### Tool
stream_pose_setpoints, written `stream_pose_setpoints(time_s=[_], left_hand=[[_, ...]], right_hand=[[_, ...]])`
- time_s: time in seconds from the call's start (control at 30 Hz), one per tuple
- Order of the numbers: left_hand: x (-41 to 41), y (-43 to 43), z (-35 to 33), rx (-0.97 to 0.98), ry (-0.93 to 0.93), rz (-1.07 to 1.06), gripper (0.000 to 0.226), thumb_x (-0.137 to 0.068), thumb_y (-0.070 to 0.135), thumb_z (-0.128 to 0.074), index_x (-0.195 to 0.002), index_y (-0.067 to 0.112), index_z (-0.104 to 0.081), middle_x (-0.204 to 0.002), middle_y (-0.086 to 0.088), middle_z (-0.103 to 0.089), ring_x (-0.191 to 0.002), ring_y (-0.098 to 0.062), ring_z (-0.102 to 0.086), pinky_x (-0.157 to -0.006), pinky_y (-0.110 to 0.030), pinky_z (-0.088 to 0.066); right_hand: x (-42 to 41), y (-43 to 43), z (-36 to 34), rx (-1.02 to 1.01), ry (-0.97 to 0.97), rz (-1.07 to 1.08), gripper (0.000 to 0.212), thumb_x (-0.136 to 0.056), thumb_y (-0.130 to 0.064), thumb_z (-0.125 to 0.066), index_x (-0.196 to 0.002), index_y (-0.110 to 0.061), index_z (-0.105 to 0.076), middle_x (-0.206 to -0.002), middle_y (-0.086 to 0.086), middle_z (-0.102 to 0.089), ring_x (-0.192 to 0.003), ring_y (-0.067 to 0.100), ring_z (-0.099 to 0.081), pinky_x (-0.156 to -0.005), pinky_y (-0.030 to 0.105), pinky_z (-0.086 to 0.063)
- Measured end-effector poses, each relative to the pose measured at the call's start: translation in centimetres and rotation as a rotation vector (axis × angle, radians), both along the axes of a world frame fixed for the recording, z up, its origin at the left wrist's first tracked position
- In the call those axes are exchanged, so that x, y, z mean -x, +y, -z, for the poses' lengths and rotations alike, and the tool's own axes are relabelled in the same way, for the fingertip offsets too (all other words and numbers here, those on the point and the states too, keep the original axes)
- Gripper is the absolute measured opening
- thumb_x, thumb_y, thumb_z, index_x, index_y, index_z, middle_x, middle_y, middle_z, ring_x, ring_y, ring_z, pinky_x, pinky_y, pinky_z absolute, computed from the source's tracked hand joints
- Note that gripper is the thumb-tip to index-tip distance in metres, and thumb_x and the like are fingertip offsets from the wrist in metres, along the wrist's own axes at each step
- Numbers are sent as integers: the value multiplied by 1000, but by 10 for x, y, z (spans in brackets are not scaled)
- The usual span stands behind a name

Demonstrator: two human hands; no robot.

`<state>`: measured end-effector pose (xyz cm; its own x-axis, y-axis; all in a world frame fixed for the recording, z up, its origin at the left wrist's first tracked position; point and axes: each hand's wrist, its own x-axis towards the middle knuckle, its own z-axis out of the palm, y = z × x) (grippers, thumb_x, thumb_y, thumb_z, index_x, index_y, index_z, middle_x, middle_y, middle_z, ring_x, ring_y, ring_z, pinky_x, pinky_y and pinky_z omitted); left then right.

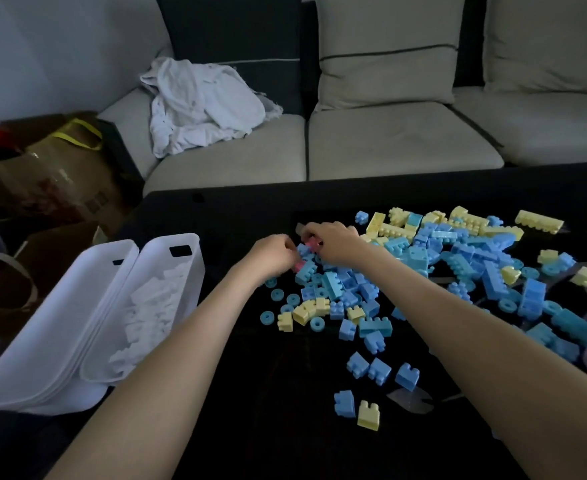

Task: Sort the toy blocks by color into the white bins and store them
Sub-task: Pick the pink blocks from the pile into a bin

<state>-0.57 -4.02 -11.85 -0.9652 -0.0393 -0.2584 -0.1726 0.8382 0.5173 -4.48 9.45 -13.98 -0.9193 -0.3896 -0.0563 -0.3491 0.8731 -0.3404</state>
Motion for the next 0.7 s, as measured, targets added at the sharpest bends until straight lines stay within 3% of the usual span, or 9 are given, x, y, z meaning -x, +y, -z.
stream_pose_setpoints(time_s=[0.1,0.2,0.47,0.63,0.7], left_hand=[[4,6,6,147,-41,24,32,-97,28,-45,-123,12,-54,-114,-9,-58,-93,-19,-55,-62,-26,-43],[5,8,11,172,-46,62,36,-98,36,-45,-123,11,-52,-113,-9,-57,-90,-17,-56,-61,-25,-41],[-6,14,6,321,-40,85,34,-97,31,-50,-122,8,-54,-116,-10,-60,-103,-23,-59,-78,-29,-46],[-17,22,-10,238,127,-46,31,-95,28,-51,-119,9,-54,-116,-12,-57,-100,-26,-57,-72,-30,-44],[-25,35,-20,175,234,-31,27,-95,28,-50,-114,9,-54,-112,-11,-57,-97,-25,-57,-69,-29,-42]], right_hand=[[-1,5,2,31,31,6,19,-95,-20,-46,-115,-20,-48,-106,2,-58,-101,22,-53,-92,38,-33],[-6,9,1,-10,85,20,16,-97,-23,-43,-111,-15,-45,-97,3,-58,-94,22,-52,-94,40,-31],[-26,21,-15,61,199,91,11,-91,-13,-41,-100,-18,-40,-89,-1,-55,-90,20,-50,-93,39,-27],[-49,46,-37,152,158,98,32,-93,-15,-43,-124,-16,-48,-120,3,-53,-114,21,-47,-99,39,-34],[-60,62,-44,151,153,133,29,-93,-18,-43,-120,-19,-54,-116,2,-51,-113,20,-47,-102,40,-34]])
